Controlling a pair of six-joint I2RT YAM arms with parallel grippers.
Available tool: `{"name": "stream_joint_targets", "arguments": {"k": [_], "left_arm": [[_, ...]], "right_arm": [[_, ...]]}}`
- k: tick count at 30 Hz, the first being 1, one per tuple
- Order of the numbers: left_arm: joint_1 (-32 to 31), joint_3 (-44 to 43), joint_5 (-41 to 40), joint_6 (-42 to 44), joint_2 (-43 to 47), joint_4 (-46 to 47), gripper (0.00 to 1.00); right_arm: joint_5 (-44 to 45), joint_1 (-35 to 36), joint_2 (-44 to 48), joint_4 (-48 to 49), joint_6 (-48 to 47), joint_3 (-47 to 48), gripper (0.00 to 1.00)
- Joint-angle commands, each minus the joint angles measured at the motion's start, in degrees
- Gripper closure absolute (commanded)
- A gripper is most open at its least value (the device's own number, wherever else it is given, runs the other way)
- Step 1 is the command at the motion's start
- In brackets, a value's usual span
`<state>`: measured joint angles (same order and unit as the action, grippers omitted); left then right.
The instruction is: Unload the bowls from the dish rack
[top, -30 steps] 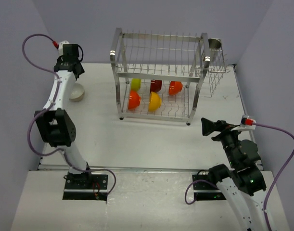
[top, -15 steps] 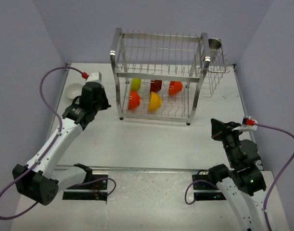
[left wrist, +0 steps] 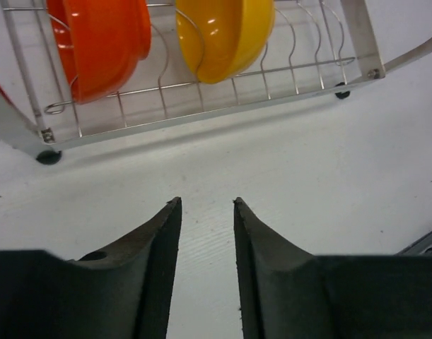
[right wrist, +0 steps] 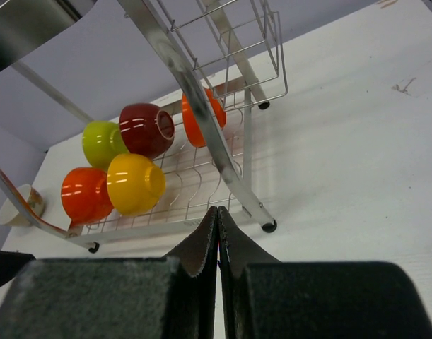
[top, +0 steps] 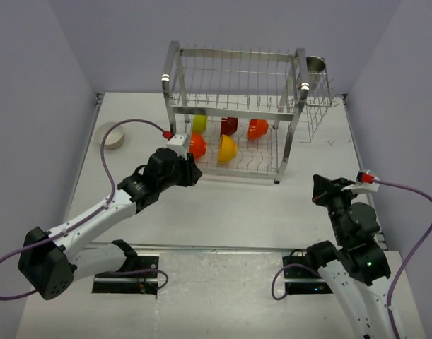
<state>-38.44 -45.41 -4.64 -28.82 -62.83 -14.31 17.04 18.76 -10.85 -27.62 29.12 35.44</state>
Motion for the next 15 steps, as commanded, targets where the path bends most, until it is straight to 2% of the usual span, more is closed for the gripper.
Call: {"name": "stream_joint_targets", "arguments": {"k": [1,4,6,8,10,11,13,14,15], "left_arm": [[-0.24,0.67,6.49,-0.10,-2.29,12.98,0.61],[-0.68,2.33,6.41,0.17,-4.40,18.51,0.41],[-1.20,2.95,5.62,0.25,-5.46,21.76,0.33],[-1.73,3.22,5.00,0.52,-7.91,23.87,0.30],[-2.43,2.78,2.19,1.13,-10.28,24.41,0.28],[-3.13,2.61,1.40,1.31,-11.17,24.93,0.27],[-3.66,2.43,-0.10,1.75,-13.10,26.42,0.27],[-4.19,1.91,-1.23,2.10,-14.41,26.61,0.26],[-4.45,1.90,-1.77,2.10,-14.43,26.70,0.26]], "right_arm": [[1.33,0.13,-0.92,-0.33,0.23,1.38,1.00],[1.51,0.13,-0.66,-0.77,0.41,1.65,1.00],[1.33,0.13,-0.40,-0.95,0.32,1.65,0.99],[1.33,0.13,0.04,-1.12,0.58,1.56,0.93],[1.24,0.13,0.22,-1.30,0.58,1.65,0.81],[1.33,0.13,0.48,-1.39,0.58,1.74,0.67],[1.68,0.13,0.39,-1.56,0.58,1.91,0.52],[2.03,0.13,0.48,-1.65,0.76,2.09,0.39],[2.12,0.13,0.48,-1.65,0.76,2.09,0.37]]}}
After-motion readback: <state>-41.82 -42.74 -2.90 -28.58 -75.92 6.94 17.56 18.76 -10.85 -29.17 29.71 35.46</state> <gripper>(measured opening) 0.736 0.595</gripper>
